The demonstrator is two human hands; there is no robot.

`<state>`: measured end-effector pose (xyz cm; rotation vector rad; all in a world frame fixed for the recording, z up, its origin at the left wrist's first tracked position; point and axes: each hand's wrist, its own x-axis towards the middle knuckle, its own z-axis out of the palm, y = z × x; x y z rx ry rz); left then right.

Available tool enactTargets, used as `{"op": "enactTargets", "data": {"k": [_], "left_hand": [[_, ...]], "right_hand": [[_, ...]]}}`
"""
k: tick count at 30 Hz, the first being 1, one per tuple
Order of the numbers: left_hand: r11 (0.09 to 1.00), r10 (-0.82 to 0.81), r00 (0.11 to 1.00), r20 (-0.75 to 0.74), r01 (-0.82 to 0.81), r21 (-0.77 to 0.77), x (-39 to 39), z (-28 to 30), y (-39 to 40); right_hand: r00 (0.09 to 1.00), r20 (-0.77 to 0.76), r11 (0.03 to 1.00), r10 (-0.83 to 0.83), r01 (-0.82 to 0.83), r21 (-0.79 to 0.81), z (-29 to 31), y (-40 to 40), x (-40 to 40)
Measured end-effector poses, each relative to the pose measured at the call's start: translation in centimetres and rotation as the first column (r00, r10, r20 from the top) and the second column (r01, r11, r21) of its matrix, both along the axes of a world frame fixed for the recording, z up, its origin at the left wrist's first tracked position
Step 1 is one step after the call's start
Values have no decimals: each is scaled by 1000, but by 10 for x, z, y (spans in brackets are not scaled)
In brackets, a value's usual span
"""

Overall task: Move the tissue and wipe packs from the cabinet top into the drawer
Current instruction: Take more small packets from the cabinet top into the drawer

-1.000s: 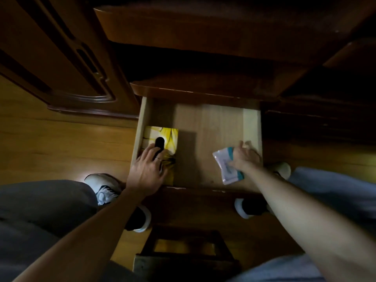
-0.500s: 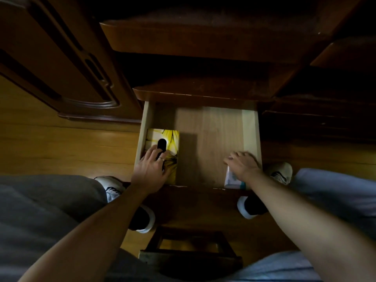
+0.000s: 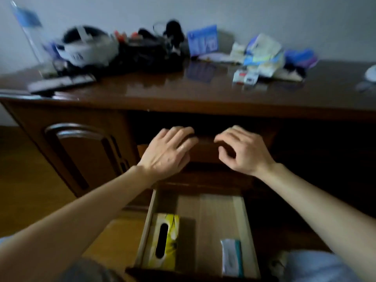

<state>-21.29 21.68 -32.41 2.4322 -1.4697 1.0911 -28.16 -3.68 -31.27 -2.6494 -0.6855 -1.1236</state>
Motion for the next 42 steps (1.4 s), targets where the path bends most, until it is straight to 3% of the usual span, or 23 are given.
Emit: {"op": "enactTargets", "data": {"k": [2, 4, 6, 8, 10, 13, 15, 17, 19, 20, 22, 24, 27, 29, 31, 33, 36, 38, 40, 42], "left_hand": [[998, -10, 994, 105, 16, -60, 19, 61, -19], [995, 14, 997, 82, -5, -102, 38, 105, -40], [992, 71, 994, -78, -79, -99, 56, 130, -60], [982, 164, 956, -244, -181, -46, 77, 138, -78], [971, 227, 908, -351, -238, 12, 95, 132, -90], [960, 251, 811, -529, -277, 31, 115, 111, -99], [962, 225, 787, -574, -272, 5, 127, 105, -102], [973, 187, 826, -532, -229, -15, 135, 107, -108], [983, 131, 850, -510, -178, -44, 141, 111, -123], [988, 118, 844, -523, -151, -21, 143, 112, -132], [990, 141, 809, -571, -124, 69, 148, 111, -148], [993, 118, 798, -592, -101, 61, 152, 110, -155], [995, 71, 791, -608, -101, -16, 147, 112, -150], [973, 152, 799, -582, -225, -54, 133, 117, -148], [887, 281, 807, -520, -425, -180, 108, 119, -144], [781, 291, 798, -527, -517, -351, 74, 115, -130], [784, 167, 883, -438, -389, -484, 17, 84, -99], [768, 73, 902, -426, -323, -553, -18, 53, -77], [754, 28, 853, -520, -359, -549, -49, 10, -59], [754, 5, 691, -723, -477, -452, -72, -44, -44]], "right_hand": [[986, 167, 998, -14, 23, -53, 57, -11, 16], [972, 204, 990, -118, 131, -48, 99, -27, 36], [961, 24, 961, -274, 274, 33, 122, -42, 60], [878, -287, 898, -382, 427, 111, 132, -57, 86], [735, -497, 831, -461, 554, 48, 133, -72, 112], [570, -635, 778, -522, 623, -81, 125, -88, 138], [622, -697, 823, -357, 562, 80, 121, -90, 144], [770, -606, 845, -197, 447, 293, 123, -93, 147], [837, -448, 847, -315, 461, 265, 127, -108, 156], [806, -426, 822, -412, 530, 208, 127, -118, 161], [660, -515, 745, -547, 664, 58, 120, -140, 166], [597, -572, 736, -563, 677, -19, 109, -150, 164], [785, -429, 846, -446, 526, 83, 103, -135, 152], [848, -400, 882, -348, 441, 168, 105, -114, 135], [886, -385, 888, -259, 375, 266, 107, -92, 111], [916, -351, 908, -195, 303, 288, 102, -69, 84], [979, -115, 927, -169, 198, 320, 80, -34, 37], [984, 65, 861, -167, 113, 497, 49, -12, 4], [974, 116, 753, -195, 72, 654, -1, 11, -25], [971, -111, 612, -209, 219, 760, -62, 32, -48]]}}
